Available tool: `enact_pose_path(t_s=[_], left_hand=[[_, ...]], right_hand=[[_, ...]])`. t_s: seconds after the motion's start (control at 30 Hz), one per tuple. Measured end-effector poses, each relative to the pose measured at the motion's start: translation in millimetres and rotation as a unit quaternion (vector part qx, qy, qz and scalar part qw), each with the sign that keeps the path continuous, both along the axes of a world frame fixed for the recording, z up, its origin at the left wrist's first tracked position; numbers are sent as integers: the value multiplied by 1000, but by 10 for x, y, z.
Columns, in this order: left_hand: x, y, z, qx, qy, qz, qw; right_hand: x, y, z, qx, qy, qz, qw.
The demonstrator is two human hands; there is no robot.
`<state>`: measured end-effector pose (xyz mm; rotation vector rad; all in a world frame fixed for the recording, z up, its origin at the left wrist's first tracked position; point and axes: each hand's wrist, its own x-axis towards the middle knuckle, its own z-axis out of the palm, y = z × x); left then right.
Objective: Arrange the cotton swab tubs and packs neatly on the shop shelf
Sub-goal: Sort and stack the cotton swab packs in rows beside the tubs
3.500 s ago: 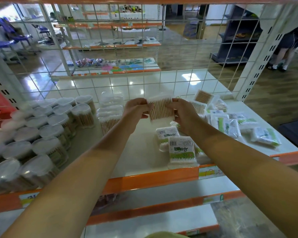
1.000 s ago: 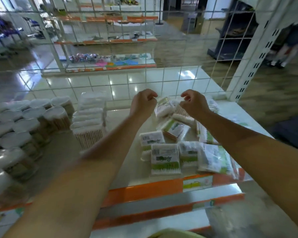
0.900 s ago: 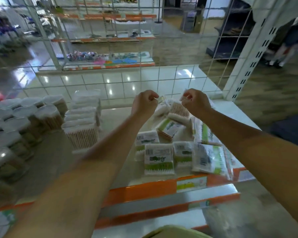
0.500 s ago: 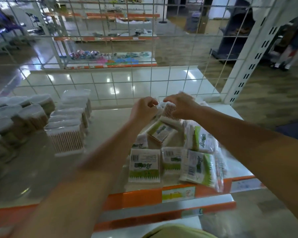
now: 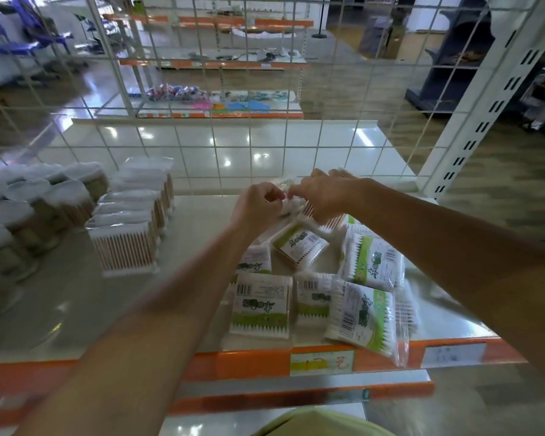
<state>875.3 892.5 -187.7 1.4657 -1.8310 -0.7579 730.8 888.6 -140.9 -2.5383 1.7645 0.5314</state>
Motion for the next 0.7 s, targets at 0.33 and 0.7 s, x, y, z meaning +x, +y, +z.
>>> enact_pose_path(t_s=[0.33,0.7], left_hand=[[32,20,70,21,28,-18,999],[322,32,268,54,75,-23,995]], right_hand=[[-59,108,163,-49,7,12,999],[49,151,546,-81,-194,-101,972]])
